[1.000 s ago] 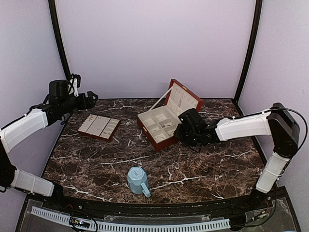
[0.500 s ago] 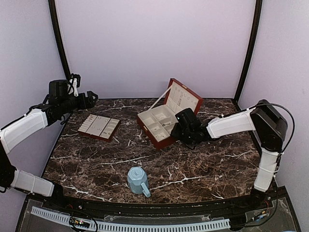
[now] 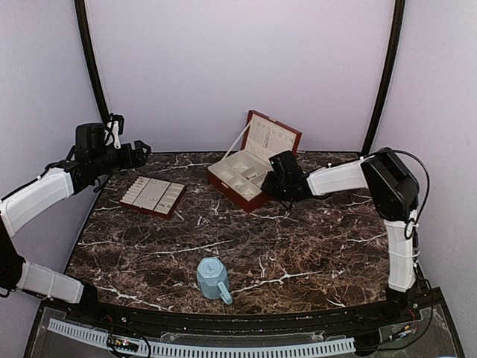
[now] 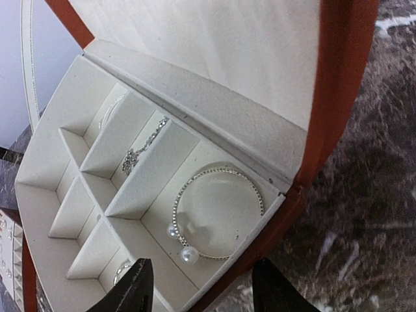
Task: Organize the mixed jewelry
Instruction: Move the jewelry box to the center of the board.
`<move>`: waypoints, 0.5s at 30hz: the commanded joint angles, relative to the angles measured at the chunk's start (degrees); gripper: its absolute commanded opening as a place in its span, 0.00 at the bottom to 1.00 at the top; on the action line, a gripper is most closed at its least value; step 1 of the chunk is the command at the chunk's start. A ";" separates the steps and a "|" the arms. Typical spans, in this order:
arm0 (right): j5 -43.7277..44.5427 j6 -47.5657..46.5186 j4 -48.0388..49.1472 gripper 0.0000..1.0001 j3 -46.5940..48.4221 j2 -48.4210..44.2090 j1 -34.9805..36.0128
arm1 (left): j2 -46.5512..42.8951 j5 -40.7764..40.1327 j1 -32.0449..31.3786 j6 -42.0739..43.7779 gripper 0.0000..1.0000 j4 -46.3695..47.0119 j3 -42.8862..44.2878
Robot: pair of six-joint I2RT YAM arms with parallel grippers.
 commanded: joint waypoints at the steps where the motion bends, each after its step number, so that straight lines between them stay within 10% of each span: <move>1: 0.02 -6.28 1.67 0.53 6.96 3.85 -1.32 | -0.81 -0.06 -0.13 0.12 0.97 1.12 -0.85; 15: -0.77 -11.16 -1.01 0.67 4.74 -5.89 -1.79 | 1.14 2.80 -0.13 -4.83 0.95 0.78 -2.46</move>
